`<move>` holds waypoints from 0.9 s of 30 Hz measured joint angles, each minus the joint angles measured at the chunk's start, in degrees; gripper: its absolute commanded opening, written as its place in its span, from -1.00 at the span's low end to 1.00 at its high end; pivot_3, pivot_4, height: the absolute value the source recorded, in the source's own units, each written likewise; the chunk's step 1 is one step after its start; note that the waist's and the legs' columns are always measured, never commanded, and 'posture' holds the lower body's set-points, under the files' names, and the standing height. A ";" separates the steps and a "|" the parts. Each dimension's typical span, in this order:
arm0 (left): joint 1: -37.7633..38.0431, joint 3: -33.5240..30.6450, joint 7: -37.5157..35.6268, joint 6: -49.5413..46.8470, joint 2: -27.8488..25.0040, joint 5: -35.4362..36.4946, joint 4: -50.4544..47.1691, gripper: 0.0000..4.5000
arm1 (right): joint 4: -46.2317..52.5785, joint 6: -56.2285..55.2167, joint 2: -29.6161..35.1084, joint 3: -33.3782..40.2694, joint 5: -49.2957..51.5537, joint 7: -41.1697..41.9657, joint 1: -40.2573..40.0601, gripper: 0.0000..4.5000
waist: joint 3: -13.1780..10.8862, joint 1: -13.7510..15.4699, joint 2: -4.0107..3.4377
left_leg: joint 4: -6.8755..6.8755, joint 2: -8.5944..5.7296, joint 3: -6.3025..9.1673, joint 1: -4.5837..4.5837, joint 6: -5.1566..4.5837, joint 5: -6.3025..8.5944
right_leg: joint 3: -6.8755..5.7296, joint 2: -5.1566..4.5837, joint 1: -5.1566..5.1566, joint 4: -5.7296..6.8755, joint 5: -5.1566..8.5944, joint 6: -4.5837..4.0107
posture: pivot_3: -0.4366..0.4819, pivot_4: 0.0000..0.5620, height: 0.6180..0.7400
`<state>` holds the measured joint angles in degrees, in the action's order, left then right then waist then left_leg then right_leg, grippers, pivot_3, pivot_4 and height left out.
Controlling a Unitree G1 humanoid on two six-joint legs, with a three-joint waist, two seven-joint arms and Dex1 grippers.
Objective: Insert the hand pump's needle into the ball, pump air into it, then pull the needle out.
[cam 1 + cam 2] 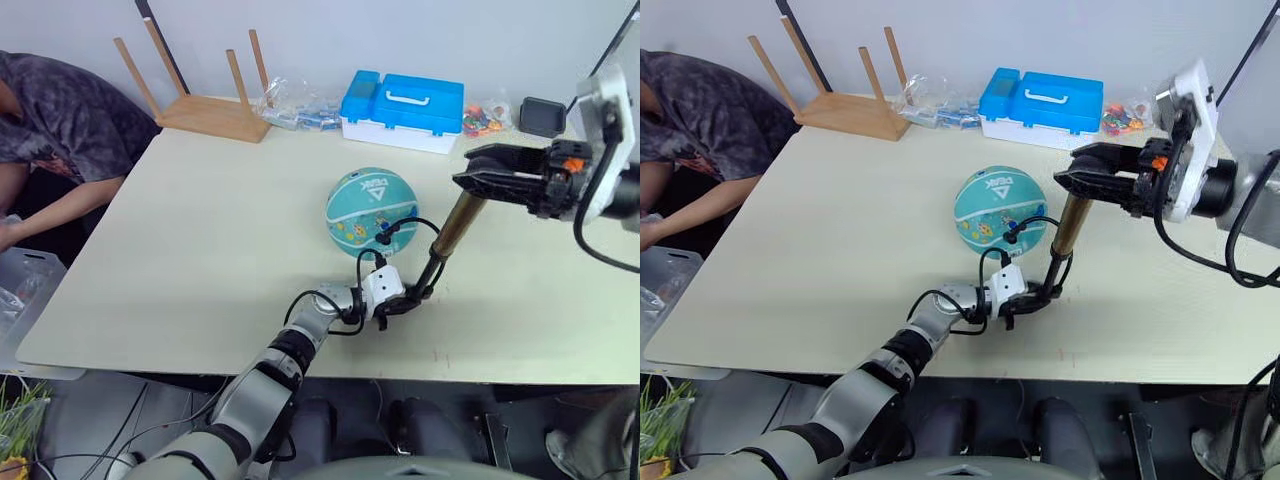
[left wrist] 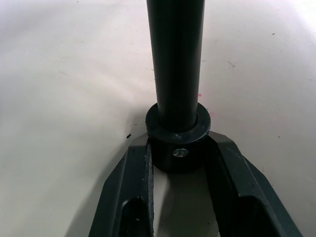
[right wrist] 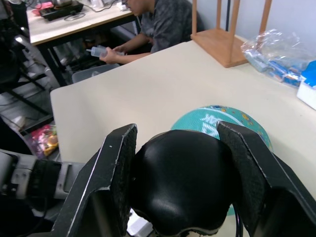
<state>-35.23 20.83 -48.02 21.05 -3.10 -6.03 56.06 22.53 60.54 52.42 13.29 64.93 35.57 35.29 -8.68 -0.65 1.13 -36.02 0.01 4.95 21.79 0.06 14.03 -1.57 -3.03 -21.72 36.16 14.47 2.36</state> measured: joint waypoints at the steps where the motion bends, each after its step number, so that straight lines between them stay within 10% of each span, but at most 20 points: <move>1: 0.18 -0.04 0.55 0.00 -0.13 -0.01 0.23 -0.58 | 0.57 -2.58 -1.15 -2.28 -2.47 0.55 -2.20 -0.08 | 0.02 -0.01 0.00 | 0.00 0.00 0.00 0.00 0.00 0.00 | 0.00 0.00 0.00 0.00 0.00 0.00 | -0.05 -0.47 1.00; 13: 2.09 -0.16 1.59 -1.23 -1.10 -0.11 0.28 -0.58 | -10.79 -29.22 -17.06 -21.41 -27.89 5.97 -16.10 -0.08 | 1.61 -0.54 0.78 | 0.79 0.42 -0.21 -1.13 0.04 0.03 | -0.15 -0.09 0.60 -0.09 0.17 -0.29 | -0.05 -0.47 1.00; 27: 1.59 -0.13 0.74 -1.20 -0.54 0.13 -1.27 -0.58 | -6.74 -20.07 -10.06 -16.92 -25.23 10.31 -11.74 -0.08 | 1.04 -0.08 -0.10 | 0.74 0.33 -0.18 -0.90 0.06 0.02 | -0.27 -0.15 0.30 -0.27 -0.04 -0.09 | -0.05 -0.47 1.00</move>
<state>-33.65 20.69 -47.28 19.85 -3.65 -5.90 54.79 15.79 40.47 42.36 -3.63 39.70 45.88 23.55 -7.65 -0.73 1.03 -35.28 0.35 4.76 20.88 0.11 14.06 -1.84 -3.18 -21.42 35.89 14.43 2.27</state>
